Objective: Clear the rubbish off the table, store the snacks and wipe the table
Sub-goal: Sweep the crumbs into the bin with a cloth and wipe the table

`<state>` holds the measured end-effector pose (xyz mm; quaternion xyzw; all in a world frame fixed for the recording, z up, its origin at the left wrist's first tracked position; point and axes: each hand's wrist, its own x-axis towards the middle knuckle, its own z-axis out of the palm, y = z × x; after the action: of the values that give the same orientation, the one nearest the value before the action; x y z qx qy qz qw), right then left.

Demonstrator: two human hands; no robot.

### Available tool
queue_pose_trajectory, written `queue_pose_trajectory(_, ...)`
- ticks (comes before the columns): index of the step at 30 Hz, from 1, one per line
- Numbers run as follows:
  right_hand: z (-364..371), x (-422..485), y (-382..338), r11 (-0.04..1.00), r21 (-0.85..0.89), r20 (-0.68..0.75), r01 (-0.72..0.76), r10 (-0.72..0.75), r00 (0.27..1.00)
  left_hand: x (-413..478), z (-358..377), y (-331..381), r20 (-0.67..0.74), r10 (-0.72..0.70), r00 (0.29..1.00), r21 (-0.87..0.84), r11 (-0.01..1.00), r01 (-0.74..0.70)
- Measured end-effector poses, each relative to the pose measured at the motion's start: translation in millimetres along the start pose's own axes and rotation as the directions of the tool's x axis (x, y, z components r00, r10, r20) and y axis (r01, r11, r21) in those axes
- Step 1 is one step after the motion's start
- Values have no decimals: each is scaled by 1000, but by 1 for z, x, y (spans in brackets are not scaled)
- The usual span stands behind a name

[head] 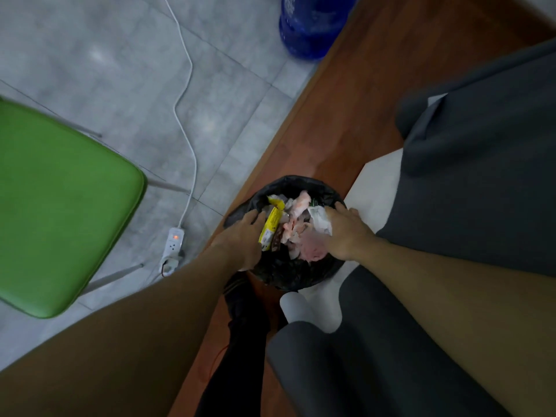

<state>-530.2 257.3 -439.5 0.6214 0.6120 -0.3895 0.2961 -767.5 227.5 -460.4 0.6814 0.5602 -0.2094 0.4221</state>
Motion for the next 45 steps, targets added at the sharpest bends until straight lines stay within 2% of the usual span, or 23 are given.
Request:
queue_pose_trajectory(7, -63, -94, -27, 999, 27, -96, 45, -42, 994, -77, -90, 39, -160, 41, 986, 205, 979, -7)
queue_pose_trajectory(14, -121, -196, -40, 994, -64, -238, 89, -102, 966, -180, -147, 73, -274, 0, 962, 227, 972, 64)
queue_pose_trajectory(25, -179, -335, -38, 983, -68, -424, 167, -181, 888, -311, -220, 146, -443, -18, 896, 238, 962, 137)
queue_pose_trajectory(34, -185, -420, -27, 983, -15, -581, 182, -157, 799, -375, -232, 193, -531, 79, 844, 283, 955, 89)
queue_pose_trajectory(40, -160, -465, -2, 986, 79, -607, 148, -70, 791, -407, -213, 234, -521, 204, 829, 372, 928, 5)
queue_pose_trajectory(45, -125, -502, 37, 986, 140, -673, 93, 26, 739, -413, -185, 261, -467, 307, 829, 441, 894, -82)
